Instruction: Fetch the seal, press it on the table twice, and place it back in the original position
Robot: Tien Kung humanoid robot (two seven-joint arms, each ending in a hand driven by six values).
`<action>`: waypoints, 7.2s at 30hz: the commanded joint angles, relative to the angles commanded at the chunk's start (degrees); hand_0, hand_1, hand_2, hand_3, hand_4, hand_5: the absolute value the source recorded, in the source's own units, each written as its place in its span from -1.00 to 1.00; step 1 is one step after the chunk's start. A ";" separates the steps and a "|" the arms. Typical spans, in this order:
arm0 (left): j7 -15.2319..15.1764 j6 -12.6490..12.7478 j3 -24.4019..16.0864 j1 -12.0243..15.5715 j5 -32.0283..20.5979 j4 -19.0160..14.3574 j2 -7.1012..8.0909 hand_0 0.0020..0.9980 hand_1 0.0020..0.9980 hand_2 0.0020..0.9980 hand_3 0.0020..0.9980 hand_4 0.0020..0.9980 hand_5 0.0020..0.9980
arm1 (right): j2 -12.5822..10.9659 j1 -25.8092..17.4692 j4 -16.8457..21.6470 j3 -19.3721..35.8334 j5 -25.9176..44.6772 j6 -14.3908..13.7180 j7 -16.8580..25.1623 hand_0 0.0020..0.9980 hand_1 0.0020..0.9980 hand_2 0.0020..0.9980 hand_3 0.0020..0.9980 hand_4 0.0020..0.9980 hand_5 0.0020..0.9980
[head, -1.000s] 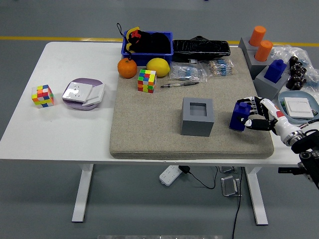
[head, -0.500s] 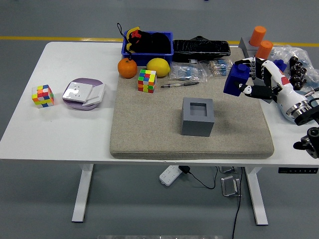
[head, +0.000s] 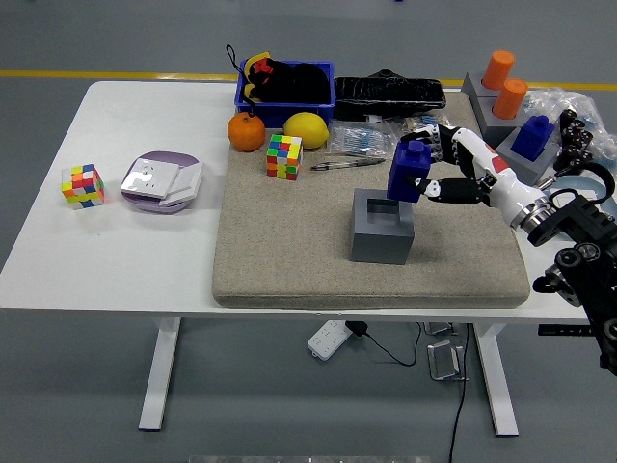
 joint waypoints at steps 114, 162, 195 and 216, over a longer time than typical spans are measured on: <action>-0.21 -0.45 0.12 -0.18 -0.38 0.08 -0.05 0.63 0.63 0.58 0.68 0.61 -0.19 | -1.58 -1.37 -1.85 2.82 -2.02 5.12 -0.91 0.99 0.91 0.92 1.00 1.00 -0.47; -0.16 0.30 -2.47 0.09 1.25 0.12 0.53 0.63 0.63 0.58 0.67 0.60 -0.19 | -5.45 -16.03 5.17 36.95 -2.18 5.96 -7.28 0.83 0.76 0.74 0.68 0.97 -0.26; -0.17 0.33 -2.89 -0.08 1.59 0.12 0.44 0.63 0.63 0.57 0.67 0.59 -0.20 | -4.19 -18.12 7.13 44.92 -2.26 4.48 -7.81 0.65 0.47 0.44 0.32 0.70 -0.55; -0.20 0.28 -3.04 -0.03 1.64 0.10 0.47 0.63 0.63 0.57 0.67 0.59 -0.21 | -4.19 -18.46 7.17 46.11 -2.70 4.28 -7.91 0.64 0.45 0.43 0.31 0.68 -0.56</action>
